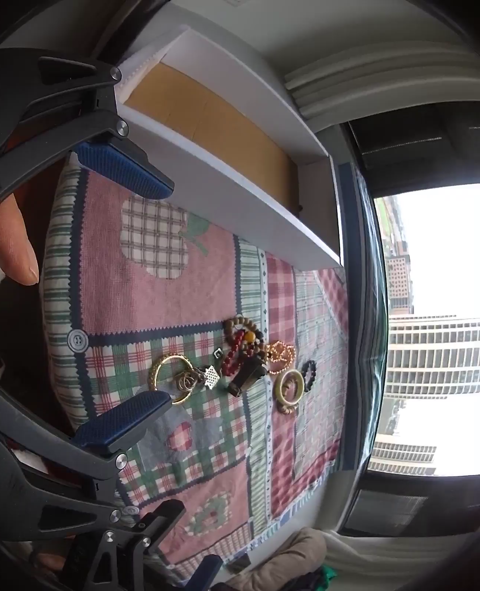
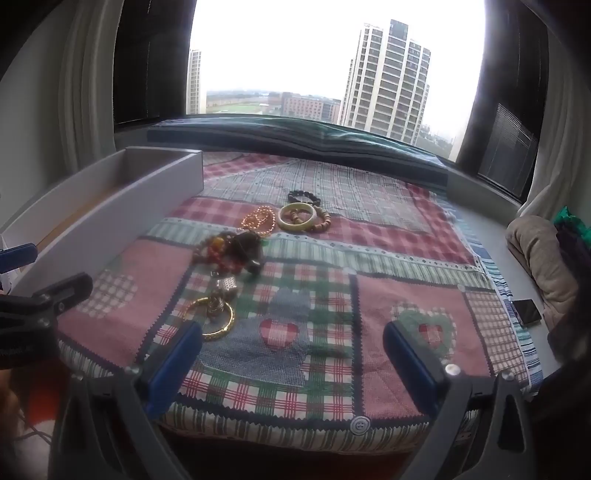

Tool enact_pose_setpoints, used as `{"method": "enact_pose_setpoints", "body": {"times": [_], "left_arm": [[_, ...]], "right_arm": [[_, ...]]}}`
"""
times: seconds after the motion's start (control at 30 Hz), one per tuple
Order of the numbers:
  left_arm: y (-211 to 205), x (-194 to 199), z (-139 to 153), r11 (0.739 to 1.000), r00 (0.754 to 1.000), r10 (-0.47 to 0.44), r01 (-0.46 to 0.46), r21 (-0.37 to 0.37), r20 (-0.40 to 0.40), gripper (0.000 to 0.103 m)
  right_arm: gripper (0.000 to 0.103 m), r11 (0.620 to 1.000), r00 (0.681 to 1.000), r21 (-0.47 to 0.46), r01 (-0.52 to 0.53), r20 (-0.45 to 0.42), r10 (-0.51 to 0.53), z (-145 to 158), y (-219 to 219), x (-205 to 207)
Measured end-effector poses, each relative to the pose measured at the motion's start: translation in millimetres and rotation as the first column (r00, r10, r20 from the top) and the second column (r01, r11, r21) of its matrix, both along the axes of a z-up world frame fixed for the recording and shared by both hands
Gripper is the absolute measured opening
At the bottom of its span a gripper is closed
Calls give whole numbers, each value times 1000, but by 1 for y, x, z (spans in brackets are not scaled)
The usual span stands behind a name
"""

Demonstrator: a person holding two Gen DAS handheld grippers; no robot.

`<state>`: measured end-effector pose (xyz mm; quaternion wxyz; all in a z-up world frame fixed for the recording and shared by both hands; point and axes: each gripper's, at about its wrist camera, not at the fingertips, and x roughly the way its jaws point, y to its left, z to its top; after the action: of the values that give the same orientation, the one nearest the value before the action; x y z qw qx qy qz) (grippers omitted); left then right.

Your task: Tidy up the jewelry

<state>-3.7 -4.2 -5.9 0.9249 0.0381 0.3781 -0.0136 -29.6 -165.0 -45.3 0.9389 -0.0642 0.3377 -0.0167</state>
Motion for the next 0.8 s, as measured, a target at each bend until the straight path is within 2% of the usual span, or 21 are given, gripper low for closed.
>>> {"method": "enact_pose_setpoints", "body": {"times": [0.17, 0.37, 0.8], "left_arm": [[-4, -5, 0, 1000, 1000, -14, 14, -2, 4, 103], [3, 4, -1, 1000, 999, -16, 15, -18, -28, 103], [4, 0, -1, 1000, 999, 4, -3, 31, -34, 103]], "right_arm": [[100, 1000, 1000, 1, -4, -7, 4, -6, 0, 3], [100, 1000, 1000, 8, -2, -7, 2, -7, 1, 3], [100, 1000, 1000, 10, -11, -9, 11, -7, 4, 0]]}}
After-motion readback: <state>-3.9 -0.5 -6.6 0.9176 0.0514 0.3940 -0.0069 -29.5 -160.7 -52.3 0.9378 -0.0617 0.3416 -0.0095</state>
